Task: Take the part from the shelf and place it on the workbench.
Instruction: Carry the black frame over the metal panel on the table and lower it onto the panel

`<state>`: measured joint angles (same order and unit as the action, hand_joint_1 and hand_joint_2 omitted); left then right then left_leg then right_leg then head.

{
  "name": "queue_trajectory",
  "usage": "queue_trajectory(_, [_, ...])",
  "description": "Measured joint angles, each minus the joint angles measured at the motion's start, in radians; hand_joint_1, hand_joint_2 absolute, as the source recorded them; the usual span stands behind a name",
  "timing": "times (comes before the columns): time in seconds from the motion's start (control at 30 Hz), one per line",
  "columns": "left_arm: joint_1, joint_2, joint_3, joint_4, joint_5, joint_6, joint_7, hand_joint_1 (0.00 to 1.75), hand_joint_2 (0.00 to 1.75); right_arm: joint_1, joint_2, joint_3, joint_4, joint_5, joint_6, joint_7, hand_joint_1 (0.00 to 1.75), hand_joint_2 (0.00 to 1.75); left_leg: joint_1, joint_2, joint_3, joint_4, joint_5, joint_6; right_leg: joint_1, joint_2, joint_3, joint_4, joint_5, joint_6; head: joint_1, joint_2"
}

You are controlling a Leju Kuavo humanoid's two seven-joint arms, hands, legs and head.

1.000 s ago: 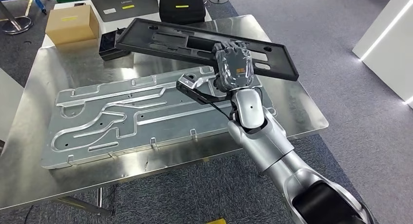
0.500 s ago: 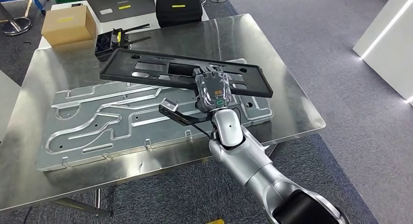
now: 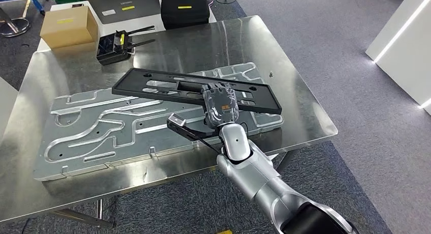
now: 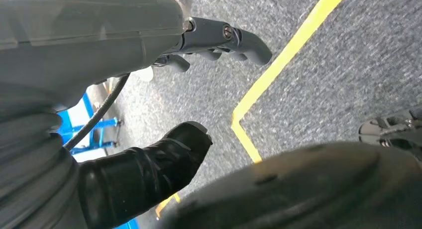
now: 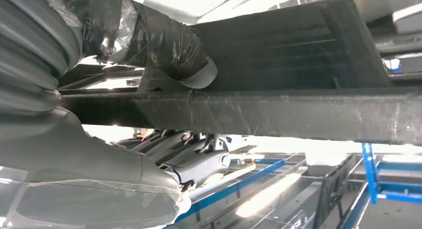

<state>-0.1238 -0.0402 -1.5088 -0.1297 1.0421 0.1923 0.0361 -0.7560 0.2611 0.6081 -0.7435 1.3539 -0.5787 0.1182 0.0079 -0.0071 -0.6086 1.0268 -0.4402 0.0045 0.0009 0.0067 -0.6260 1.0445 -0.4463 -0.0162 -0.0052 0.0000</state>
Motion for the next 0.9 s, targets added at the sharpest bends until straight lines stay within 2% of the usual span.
queue_trajectory(0.07, [0.000,-0.002,0.000,0.000,0.000,0.000,0.001,0.00,1.75,0.000,0.002,0.000,0.011,0.009,-0.001,0.002,1.75,1.75,0.004,0.000,0.006,-0.011,0.006,0.009,-0.001,-0.001,-0.005,0.016,-0.014,0.011,0.000,0.000])
queue_trajectory(0.1, [0.000,-0.004,0.000,0.000,0.000,0.000,0.002,0.00,1.75,0.000,0.002,0.000,0.017,0.014,-0.001,0.003,1.75,1.75,0.006,0.001,0.009,-0.016,0.008,0.013,-0.002,-0.001,-0.019,0.047,-0.033,0.016,0.000,0.000])
queue_trajectory(0.2, [-0.002,-0.005,-0.001,0.000,0.000,0.001,0.003,0.00,1.75,0.001,0.006,0.000,0.044,0.025,-0.006,0.005,1.75,1.75,0.004,0.001,0.010,-0.017,0.008,0.018,-0.006,-0.002,-0.097,0.205,-0.105,0.025,0.000,0.000])
queue_trajectory(0.23, [-0.002,-0.006,-0.001,0.000,0.000,0.001,0.003,0.00,1.75,0.003,0.006,0.000,0.055,0.026,-0.007,0.006,1.75,1.75,0.004,0.001,0.010,-0.015,0.007,0.019,-0.007,-0.002,-0.113,0.236,-0.109,0.026,0.000,0.000])
queue_trajectory(0.27, [-0.002,-0.006,-0.001,0.000,0.000,0.001,0.003,0.00,1.75,0.006,0.008,0.000,0.066,0.028,-0.008,0.006,1.75,1.75,0.005,0.001,0.010,-0.013,0.005,0.019,-0.008,-0.002,-0.114,0.236,-0.097,0.026,0.000,0.000])
queue_trajectory(0.3, [-0.002,-0.007,-0.001,0.000,0.001,0.001,0.003,0.00,1.75,0.008,0.008,0.000,0.073,0.028,-0.009,0.007,1.75,1.75,0.005,0.000,0.011,-0.010,0.003,0.019,-0.010,-0.003,-0.098,0.201,-0.070,0.025,0.000,0.000])
queue_trajectory(0.33, [-0.001,-0.008,-0.001,0.000,0.001,0.000,0.003,0.00,1.75,0.009,0.010,0.000,0.078,0.028,-0.010,0.007,1.75,1.75,0.005,0.000,0.010,-0.006,0.000,0.017,-0.012,-0.004,-0.071,0.142,-0.038,0.024,0.000,0.000])
queue_trajectory(0.4, [-0.002,-0.009,-0.001,0.000,0.001,0.000,0.003,0.00,1.75,0.009,0.015,0.000,0.084,0.028,-0.013,0.008,1.75,1.75,0.002,0.000,0.007,0.003,-0.007,0.009,-0.013,-0.004,-0.024,0.044,-0.004,0.019,0.000,0.000])
queue_trajectory(0.43, [-0.002,-0.009,-0.001,0.000,0.001,0.000,0.003,0.00,1.75,0.009,0.018,0.000,0.086,0.028,-0.015,0.009,1.75,1.75,0.000,0.000,0.005,0.005,-0.008,0.004,-0.011,-0.004,-0.014,0.021,-0.002,0.015,0.000,0.000])
queue_trajectory(0.53, [-0.002,-0.010,-0.001,0.000,0.003,0.001,0.003,0.00,1.75,0.009,0.026,0.000,0.096,0.033,-0.022,0.012,1.75,1.75,0.002,0.001,0.005,0.006,-0.012,-0.010,-0.008,-0.001,-0.011,0.012,-0.002,-0.002,0.000,0.000])
queue_trajectory(0.57, [-0.002,-0.010,-0.001,0.000,0.005,0.001,0.004,0.00,1.75,0.009,0.029,0.000,0.101,0.039,-0.030,0.015,1.75,1.75,0.003,0.002,0.001,0.017,-0.022,-0.013,-0.009,-0.002,-0.009,0.009,-0.001,-0.008,0.000,0.000])
queue_trajectory(0.63, [-0.002,-0.010,-0.001,0.000,0.007,0.002,0.006,0.00,1.75,0.009,0.036,0.000,0.111,0.061,-0.061,0.028,1.75,1.75,0.005,0.002,-0.035,0.099,-0.070,-0.020,-0.010,-0.003,-0.004,0.005,0.000,-0.018,0.000,0.000])
queue_trajectory(0.7, [-0.002,-0.010,-0.001,0.000,0.007,0.001,0.007,0.00,1.75,0.011,0.041,0.000,0.120,0.094,-0.091,0.049,1.75,1.75,0.005,0.002,-0.097,0.227,-0.125,-0.023,-0.006,-0.003,-0.003,0.005,-0.002,-0.023,0.000,0.000])
queue_trajectory(0.73, [-0.002,-0.010,-0.001,0.000,0.007,0.000,0.005,0.00,1.75,0.015,0.042,0.000,0.123,0.110,-0.098,0.058,1.75,1.75,0.005,0.002,-0.118,0.269,-0.134,-0.023,-0.004,-0.003,-0.002,0.005,-0.003,-0.024,0.000,0.000])
queue_trajectory(0.77, [-0.001,-0.010,-0.001,0.000,0.007,-0.001,0.002,0.00,1.75,0.020,0.042,0.000,0.126,0.123,-0.101,0.065,1.75,1.75,0.004,0.002,-0.123,0.274,-0.123,-0.021,-0.002,-0.003,-0.001,0.005,-0.004,-0.025,0.000,0.000])
queue_trajectory(0.8, [-0.001,-0.010,-0.001,0.000,0.007,-0.002,-0.003,0.00,1.75,0.028,0.042,0.000,0.128,0.134,-0.102,0.069,1.75,1.75,0.004,0.002,-0.110,0.242,-0.095,-0.017,-0.001,-0.002,0.001,0.005,-0.004,-0.026,0.000,0.000])
queue_trajectory(0.87, [-0.001,-0.011,-0.001,0.000,0.008,-0.003,-0.014,0.00,1.75,0.042,0.042,0.001,0.132,0.151,-0.103,0.072,1.75,1.75,0.002,0.002,-0.047,0.110,-0.029,-0.007,0.002,-0.001,0.005,0.005,-0.006,-0.025,0.000,0.000])
queue_trajectory(0.9, [-0.001,-0.011,-0.001,0.000,0.008,-0.003,-0.018,0.00,1.75,0.047,0.042,0.001,0.133,0.159,-0.103,0.073,1.75,1.75,-0.001,0.002,-0.020,0.054,-0.011,-0.002,0.004,0.000,0.006,0.005,-0.007,-0.022,0.000,0.000])
